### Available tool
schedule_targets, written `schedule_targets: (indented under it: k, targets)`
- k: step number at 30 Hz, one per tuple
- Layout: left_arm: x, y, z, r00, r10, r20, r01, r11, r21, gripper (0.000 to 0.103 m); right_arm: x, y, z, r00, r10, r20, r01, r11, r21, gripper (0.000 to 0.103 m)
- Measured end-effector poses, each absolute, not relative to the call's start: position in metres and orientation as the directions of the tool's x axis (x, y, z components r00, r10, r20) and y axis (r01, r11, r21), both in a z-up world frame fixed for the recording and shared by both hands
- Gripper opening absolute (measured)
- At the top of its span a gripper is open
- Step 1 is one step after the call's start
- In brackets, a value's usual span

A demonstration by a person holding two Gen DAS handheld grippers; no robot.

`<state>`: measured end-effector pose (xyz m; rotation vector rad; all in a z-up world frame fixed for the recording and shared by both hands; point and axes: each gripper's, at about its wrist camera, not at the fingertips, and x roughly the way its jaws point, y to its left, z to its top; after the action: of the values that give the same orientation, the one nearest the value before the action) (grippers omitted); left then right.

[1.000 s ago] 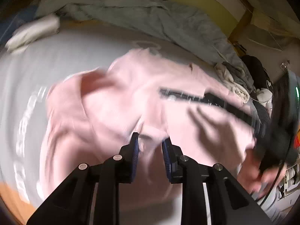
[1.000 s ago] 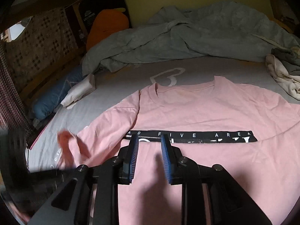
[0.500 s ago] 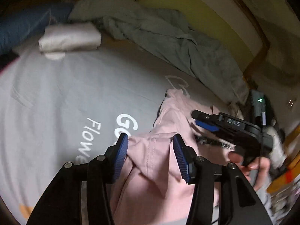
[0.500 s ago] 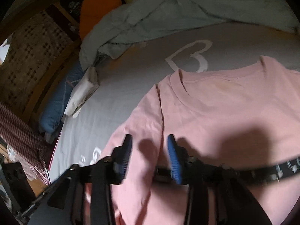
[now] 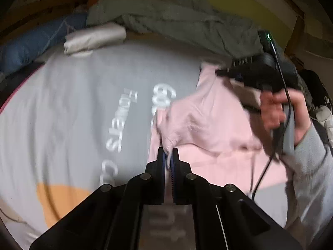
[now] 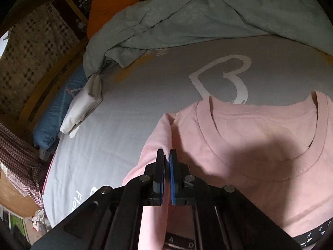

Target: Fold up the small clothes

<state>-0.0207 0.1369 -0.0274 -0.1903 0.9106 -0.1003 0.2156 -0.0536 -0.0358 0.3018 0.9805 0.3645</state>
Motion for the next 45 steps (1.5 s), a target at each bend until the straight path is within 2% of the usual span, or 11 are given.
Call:
schedule_targets:
  k: [4, 5, 7, 8, 9, 12, 17, 21, 24, 37, 45]
  targets:
    - [-0.03, 0.139, -0.026, 0.598, -0.206, -0.775, 0.032, 0.972, -0.233, 0.002, 0.221, -0.051, -0.033, 0.521, 0.366, -0.771, -0.16, 0.929, 0.333, 0.006]
    - [-0.032, 0.14, -0.022, 0.604, -0.226, -0.765, 0.046, 0.967, -0.25, 0.007, 0.218, -0.053, -0.028, 0.545, 0.325, -0.773, -0.154, 0.945, 0.289, 0.012]
    - [-0.031, 0.144, -0.009, 0.622, -0.253, -0.741, 0.054, 0.958, -0.281, 0.034, 0.202, -0.063, -0.012, 0.623, 0.264, -0.736, -0.146, 0.964, 0.223, 0.026]
    - [-0.029, 0.146, -0.003, 0.635, -0.246, -0.732, 0.042, 0.957, -0.285, 0.054, 0.192, -0.069, -0.004, 0.646, 0.263, -0.717, -0.151, 0.964, 0.218, 0.04]
    - [-0.025, 0.149, 0.004, 0.651, -0.217, -0.727, 0.011, 0.961, -0.277, 0.058, 0.184, -0.075, 0.004, 0.656, 0.281, -0.7, -0.164, 0.959, 0.231, 0.046]
    - [0.004, 0.152, 0.018, 0.644, -0.158, -0.748, -0.048, 0.968, -0.246, 0.058, 0.157, -0.09, 0.025, 0.64, 0.349, -0.685, -0.229, 0.937, 0.264, 0.046]
    - [0.053, 0.132, 0.023, 0.612, -0.184, -0.769, 0.027, 0.977, -0.213, 0.058, 0.105, -0.097, 0.044, 0.604, 0.391, -0.695, -0.312, 0.918, 0.245, 0.047]
    - [0.059, 0.121, -0.005, 0.542, -0.192, -0.818, 0.032, 0.978, -0.208, 0.058, 0.077, -0.092, 0.022, 0.587, 0.379, -0.715, -0.276, 0.924, 0.264, 0.049]
    - [0.051, 0.12, -0.021, 0.526, -0.082, -0.846, -0.009, 0.995, -0.102, 0.06, 0.064, -0.081, -0.006, 0.526, 0.399, -0.752, -0.288, 0.915, 0.284, 0.049]
    - [0.015, 0.139, -0.016, 0.644, -0.003, -0.765, -0.029, 0.999, -0.029, 0.066, 0.013, -0.081, -0.029, 0.527, 0.277, -0.803, -0.407, 0.912, 0.048, 0.049]
    - [0.002, 0.109, 0.04, 0.765, -0.07, -0.641, 0.053, 0.998, -0.045, 0.065, 0.008, -0.186, 0.031, 0.658, 0.239, -0.714, -0.22, 0.968, 0.122, 0.049]
